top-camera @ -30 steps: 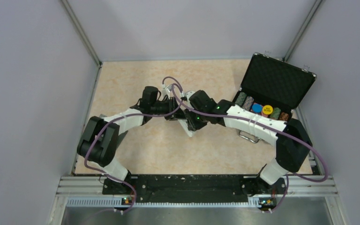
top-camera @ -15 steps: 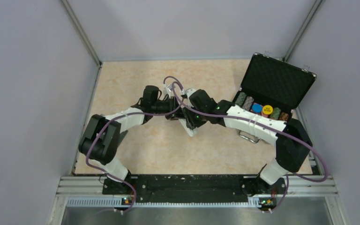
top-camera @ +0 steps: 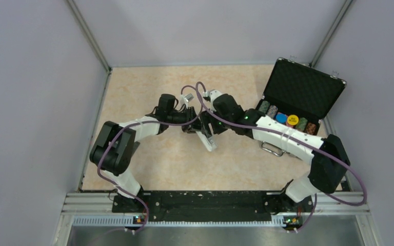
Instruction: Load the batteries into the remote control
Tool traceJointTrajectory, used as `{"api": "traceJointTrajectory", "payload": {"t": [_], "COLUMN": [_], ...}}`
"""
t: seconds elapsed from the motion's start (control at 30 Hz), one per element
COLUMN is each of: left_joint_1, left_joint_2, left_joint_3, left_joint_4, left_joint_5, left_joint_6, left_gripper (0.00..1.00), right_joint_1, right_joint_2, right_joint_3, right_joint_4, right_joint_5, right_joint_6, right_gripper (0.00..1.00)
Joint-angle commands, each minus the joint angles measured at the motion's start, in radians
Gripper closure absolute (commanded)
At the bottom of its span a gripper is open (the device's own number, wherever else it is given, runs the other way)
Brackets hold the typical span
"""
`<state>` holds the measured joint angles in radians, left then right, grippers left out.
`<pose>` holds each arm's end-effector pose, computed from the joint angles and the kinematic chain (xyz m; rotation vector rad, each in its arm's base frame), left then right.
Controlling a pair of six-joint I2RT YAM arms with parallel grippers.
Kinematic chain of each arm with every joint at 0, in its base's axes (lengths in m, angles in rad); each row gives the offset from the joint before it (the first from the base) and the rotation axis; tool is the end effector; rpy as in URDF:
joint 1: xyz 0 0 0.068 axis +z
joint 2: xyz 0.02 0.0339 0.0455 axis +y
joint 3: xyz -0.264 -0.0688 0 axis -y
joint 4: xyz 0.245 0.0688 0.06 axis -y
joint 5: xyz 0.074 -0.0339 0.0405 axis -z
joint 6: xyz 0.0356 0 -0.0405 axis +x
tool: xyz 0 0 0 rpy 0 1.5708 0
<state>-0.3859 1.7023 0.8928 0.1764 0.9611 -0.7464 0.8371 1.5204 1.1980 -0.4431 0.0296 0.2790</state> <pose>0.3069 -0.1562 0.1834 0.1864 2.3877 -1.6479 0.2265 0.2497 0.2805 -0.6451 2.3064 0.5101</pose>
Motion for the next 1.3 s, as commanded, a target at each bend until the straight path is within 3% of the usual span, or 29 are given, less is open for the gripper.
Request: {"api": "traceJointTrajectory", "payload": {"t": [0.0, 0.37, 0.47, 0.77, 1.27], "left_joint_1": [0.017, 0.056, 0.068, 0.097, 0.101], "left_joint_2": [0.012, 0.007, -0.009, -0.078, -0.201], "left_joint_3": [0.049, 0.034, 0.039, 0.067, 0.103], "left_joint_4": [0.037, 0.221, 0.246, 0.281, 0.236], "left_joint_5": [0.043, 0.052, 0.048, 0.017, -0.075], "left_joint_6": [-0.029, -0.233, -0.326, -0.458, -0.513], "left_gripper": [1.0, 1.0, 1.0, 1.0, 1.0], "right_joint_1": [-0.023, -0.143, -0.189, -0.239, -0.256], "right_joint_2": [-0.1, -0.227, -0.232, -0.277, -0.271], "right_joint_3": [-0.025, -0.114, -0.091, -0.087, -0.126], "right_joint_4": [0.063, 0.104, 0.087, 0.168, 0.27], "right_joint_5": [-0.024, -0.089, -0.115, -0.166, -0.26], "right_joint_6": [0.017, 0.192, 0.272, 0.468, 0.569], "right_gripper": [0.28, 0.2, 0.15, 0.1, 0.26]}}
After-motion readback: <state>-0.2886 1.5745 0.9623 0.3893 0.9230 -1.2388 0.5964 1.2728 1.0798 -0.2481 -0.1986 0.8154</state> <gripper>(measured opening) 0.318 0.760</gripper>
